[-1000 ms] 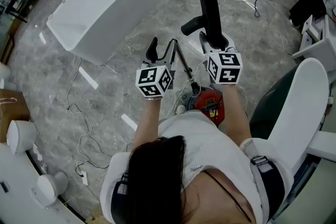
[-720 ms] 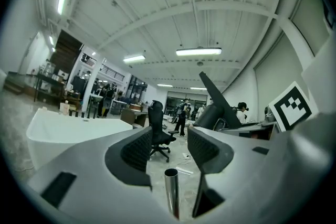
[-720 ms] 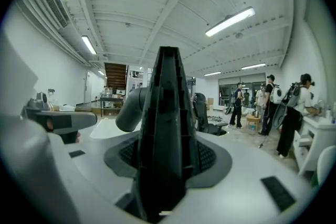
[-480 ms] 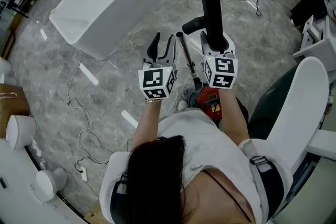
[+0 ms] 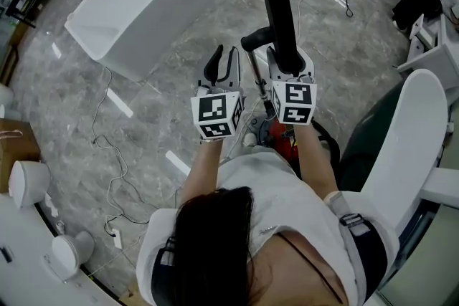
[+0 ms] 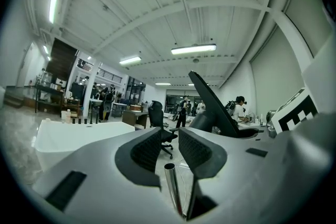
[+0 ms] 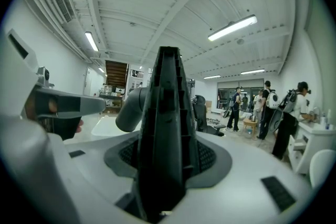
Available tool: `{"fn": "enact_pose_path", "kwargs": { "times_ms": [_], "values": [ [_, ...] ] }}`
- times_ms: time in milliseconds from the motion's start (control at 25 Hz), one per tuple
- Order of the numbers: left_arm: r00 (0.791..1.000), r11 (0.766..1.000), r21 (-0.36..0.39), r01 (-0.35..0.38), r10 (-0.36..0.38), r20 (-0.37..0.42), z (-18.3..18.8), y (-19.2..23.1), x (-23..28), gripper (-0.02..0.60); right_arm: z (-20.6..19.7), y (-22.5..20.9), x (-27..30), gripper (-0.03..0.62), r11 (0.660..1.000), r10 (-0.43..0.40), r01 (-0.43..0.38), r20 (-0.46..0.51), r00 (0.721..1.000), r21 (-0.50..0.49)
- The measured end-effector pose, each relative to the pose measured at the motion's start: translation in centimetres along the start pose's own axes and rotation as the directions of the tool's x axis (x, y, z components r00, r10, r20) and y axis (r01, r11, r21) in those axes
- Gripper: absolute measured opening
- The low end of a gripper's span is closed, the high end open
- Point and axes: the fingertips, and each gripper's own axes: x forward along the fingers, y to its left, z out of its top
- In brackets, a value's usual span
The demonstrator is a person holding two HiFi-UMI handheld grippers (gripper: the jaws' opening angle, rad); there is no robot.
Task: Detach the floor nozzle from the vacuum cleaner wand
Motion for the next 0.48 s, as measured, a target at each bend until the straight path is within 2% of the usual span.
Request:
{"fn": "enact_pose_path", "kwargs": {
  "times_ms": [480],
  "values": [
    [1.000, 1.000, 0.002, -0.008, 0.008, -0.010, 0.1, -1.0, -1.2, 0.020, 0.4, 1.4, -1.4, 0.218, 1.000, -0.007, 0.007, 0.018, 1.000, -0.007]
  ]
}}
